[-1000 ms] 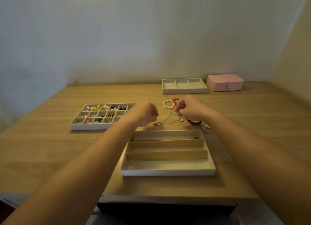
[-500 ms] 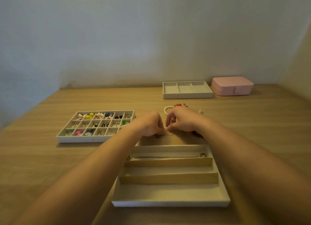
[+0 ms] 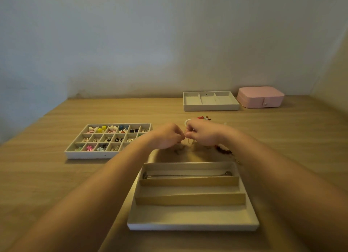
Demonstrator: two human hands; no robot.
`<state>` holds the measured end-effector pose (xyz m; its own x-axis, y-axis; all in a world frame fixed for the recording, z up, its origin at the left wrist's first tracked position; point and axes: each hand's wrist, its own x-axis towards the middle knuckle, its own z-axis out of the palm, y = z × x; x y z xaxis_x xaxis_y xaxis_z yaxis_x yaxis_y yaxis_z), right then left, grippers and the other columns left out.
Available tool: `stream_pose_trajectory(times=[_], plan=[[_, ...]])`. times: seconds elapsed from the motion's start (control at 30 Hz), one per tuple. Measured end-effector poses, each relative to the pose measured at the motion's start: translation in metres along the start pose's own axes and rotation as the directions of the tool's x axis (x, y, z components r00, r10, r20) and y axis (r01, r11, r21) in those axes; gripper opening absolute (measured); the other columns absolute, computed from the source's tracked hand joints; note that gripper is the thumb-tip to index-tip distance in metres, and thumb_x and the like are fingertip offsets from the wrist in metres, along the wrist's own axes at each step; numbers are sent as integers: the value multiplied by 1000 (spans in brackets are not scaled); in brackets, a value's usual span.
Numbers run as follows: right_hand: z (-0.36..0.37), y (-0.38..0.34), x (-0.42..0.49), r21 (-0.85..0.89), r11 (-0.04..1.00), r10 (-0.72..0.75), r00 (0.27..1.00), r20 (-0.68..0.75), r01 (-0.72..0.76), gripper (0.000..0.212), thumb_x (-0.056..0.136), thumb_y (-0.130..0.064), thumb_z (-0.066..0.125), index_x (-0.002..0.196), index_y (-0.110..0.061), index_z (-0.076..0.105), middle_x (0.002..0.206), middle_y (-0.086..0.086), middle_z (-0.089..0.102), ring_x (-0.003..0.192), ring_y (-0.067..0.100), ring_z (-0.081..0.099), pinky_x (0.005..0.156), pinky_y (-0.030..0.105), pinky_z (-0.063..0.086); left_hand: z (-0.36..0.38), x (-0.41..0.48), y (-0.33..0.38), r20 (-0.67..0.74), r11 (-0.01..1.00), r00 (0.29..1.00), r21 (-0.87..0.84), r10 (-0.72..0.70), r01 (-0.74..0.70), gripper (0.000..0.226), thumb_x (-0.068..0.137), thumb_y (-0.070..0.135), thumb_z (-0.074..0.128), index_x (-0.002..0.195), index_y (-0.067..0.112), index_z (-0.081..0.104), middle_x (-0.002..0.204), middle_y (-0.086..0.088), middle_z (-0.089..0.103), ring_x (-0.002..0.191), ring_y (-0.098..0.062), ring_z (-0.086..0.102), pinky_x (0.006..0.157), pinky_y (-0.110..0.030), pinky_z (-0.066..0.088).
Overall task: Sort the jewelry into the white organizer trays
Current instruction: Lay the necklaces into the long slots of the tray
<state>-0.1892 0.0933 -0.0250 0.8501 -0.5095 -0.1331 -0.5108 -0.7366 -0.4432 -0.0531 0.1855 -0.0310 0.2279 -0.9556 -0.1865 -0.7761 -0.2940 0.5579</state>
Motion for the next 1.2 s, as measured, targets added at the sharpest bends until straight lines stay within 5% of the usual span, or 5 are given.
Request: stream_pose_trajectory(times=[0.13,0.27,0.53,0.83,1.2], plan=[[-13,-10,-11,168,985,-28,992,-124,49,10,105,-22,52,97,-23,57,96,-2,63,89,15,59,79,29,50,-6,-8,-2,7,928,1000,-372,-4,6,15,95,25,59,100,22,74,122,-1,65,116,-19,54,103,-39,45],[-23,-14,-19,339,937,-15,979,-205,86,11,105,-17,52,102,-16,61,99,8,67,92,23,65,85,36,56,-5,-12,5,-101,887,995,-462,-25,-24,19,93,30,65,101,15,74,114,-7,69,113,-24,59,103,-42,45],[-36,-7,-30,871,481,106,979,-171,100,13,103,-5,50,112,-8,58,75,3,55,56,15,51,60,33,54,-15,-29,3,-90,545,996,-836,-24,-63,27,101,23,48,80,12,61,79,-6,72,81,-22,70,91,-38,52],[-38,10,-42,865,491,213,948,-237,106,18,103,-26,54,106,-10,62,60,-8,39,55,11,32,52,26,35,-41,-38,-3,-168,137,970,-980,-176,-144,29,94,20,42,66,17,44,52,3,32,43,-13,35,54,-26,50],[-26,10,-51,563,826,115,988,-104,-37,31,85,-1,76,112,-13,69,102,4,60,90,15,61,79,27,56,-48,-50,7,-218,69,953,-976,-212,-208,31,92,19,42,61,18,42,51,4,25,42,-12,23,44,-19,35]])
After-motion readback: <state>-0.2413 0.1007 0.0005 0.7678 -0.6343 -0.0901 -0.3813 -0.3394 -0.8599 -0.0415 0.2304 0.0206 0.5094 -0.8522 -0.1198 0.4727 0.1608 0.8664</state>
